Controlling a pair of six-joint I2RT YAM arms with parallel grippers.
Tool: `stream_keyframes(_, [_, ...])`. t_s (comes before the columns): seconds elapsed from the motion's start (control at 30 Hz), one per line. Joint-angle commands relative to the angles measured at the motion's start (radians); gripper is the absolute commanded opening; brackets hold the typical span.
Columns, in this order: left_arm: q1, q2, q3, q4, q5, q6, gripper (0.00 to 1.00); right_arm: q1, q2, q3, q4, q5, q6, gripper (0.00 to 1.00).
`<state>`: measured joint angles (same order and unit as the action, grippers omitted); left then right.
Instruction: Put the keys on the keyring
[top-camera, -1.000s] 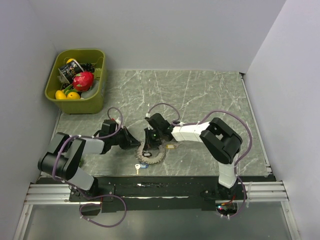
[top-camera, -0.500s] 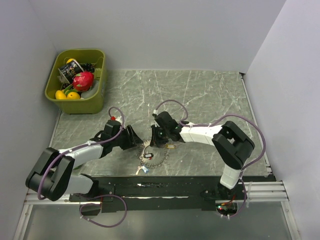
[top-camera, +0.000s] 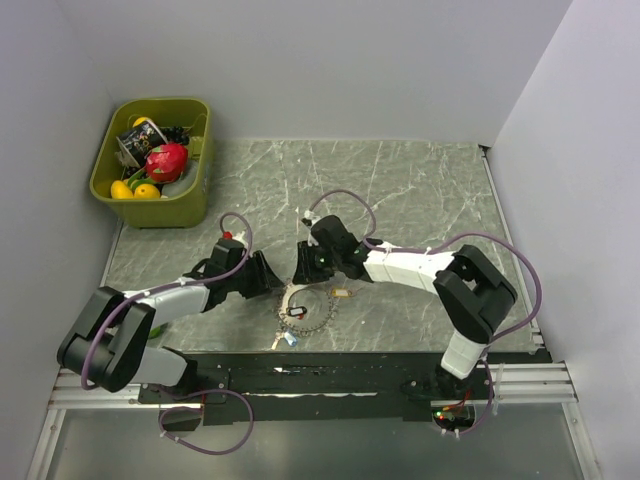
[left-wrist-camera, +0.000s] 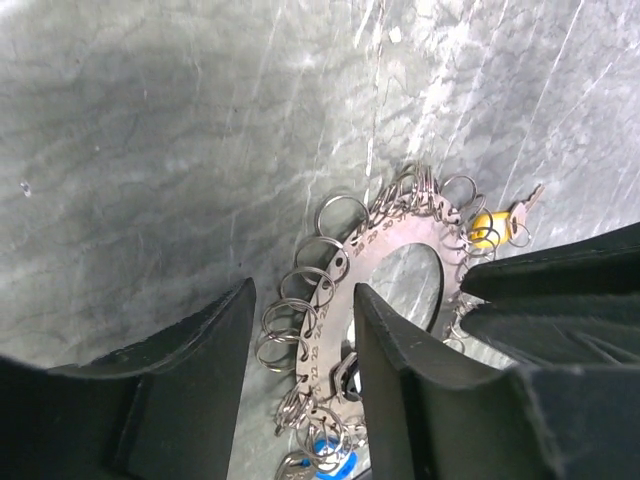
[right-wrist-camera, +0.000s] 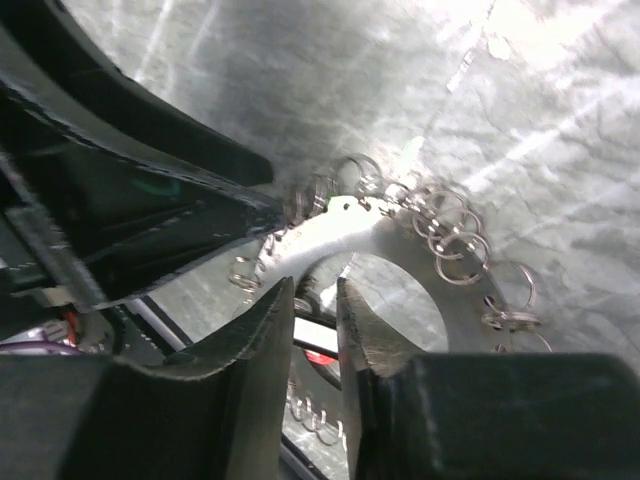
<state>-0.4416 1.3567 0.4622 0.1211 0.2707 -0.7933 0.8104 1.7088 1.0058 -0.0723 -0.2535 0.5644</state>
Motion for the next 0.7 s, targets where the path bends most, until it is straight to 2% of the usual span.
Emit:
stream_keyframes(0.0, [0.020,0.004,0.035,0.022,-0.015,0.034,0.47,-0.007,0.052,0.083,0.019,-0.044,-0.008,0.33])
stream_keyframes(0.33, [0.122,-0.056,-0.030,0.026,0.044,0.040,0.45,-0.007,0.181,0.206,-0.058,-0.075,0.009,0.35])
stream_keyframes(0.67, [0.132,-0.082,-0.060,0.058,0.081,0.031,0.47,-0.007,0.233,0.231,-0.077,-0.066,0.015,0.35])
